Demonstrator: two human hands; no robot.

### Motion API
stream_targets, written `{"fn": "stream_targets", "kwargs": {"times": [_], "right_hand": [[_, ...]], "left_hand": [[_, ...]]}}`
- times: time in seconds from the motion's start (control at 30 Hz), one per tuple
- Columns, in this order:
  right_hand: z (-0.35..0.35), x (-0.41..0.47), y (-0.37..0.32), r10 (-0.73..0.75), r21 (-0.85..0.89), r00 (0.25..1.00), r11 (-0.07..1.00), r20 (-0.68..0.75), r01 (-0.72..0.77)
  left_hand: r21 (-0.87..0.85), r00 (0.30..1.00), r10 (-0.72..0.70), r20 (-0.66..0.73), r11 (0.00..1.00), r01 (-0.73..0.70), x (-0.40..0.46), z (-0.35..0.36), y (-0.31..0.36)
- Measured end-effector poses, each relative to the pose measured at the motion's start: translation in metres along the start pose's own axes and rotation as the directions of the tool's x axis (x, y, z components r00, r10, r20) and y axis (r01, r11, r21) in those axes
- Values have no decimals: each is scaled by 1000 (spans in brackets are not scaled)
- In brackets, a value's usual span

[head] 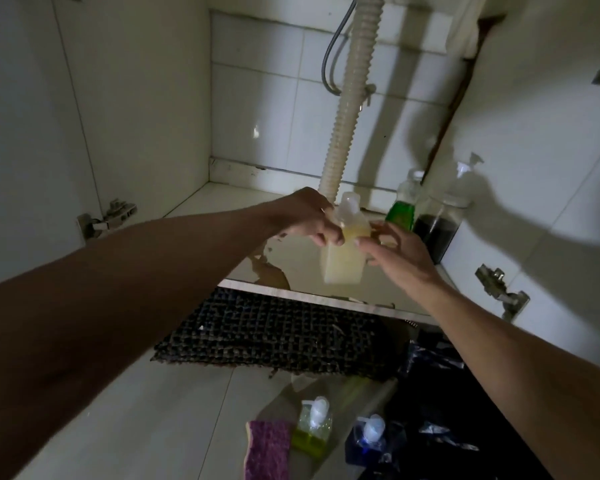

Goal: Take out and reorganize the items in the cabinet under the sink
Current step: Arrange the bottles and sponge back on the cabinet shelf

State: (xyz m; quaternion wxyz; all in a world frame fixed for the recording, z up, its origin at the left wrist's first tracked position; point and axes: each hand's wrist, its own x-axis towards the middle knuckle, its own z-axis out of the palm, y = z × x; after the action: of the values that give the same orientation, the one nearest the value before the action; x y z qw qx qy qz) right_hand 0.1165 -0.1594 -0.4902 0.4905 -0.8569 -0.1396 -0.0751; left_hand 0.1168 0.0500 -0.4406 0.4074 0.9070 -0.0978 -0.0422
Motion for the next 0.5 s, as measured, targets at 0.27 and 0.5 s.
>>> {"fn": "stream_targets", "kwargs": {"times": [0.27, 0.5], "right_hand": [[11, 11, 55, 56, -136, 986, 988, -157, -78], [14, 47, 62, 97, -109, 966, 986, -241, -126]], "left_hand": [[38, 996, -64, -58, 997, 66, 64, 46, 3], [28, 984, -46, -171, 998, 52, 104, 60, -7]]}}
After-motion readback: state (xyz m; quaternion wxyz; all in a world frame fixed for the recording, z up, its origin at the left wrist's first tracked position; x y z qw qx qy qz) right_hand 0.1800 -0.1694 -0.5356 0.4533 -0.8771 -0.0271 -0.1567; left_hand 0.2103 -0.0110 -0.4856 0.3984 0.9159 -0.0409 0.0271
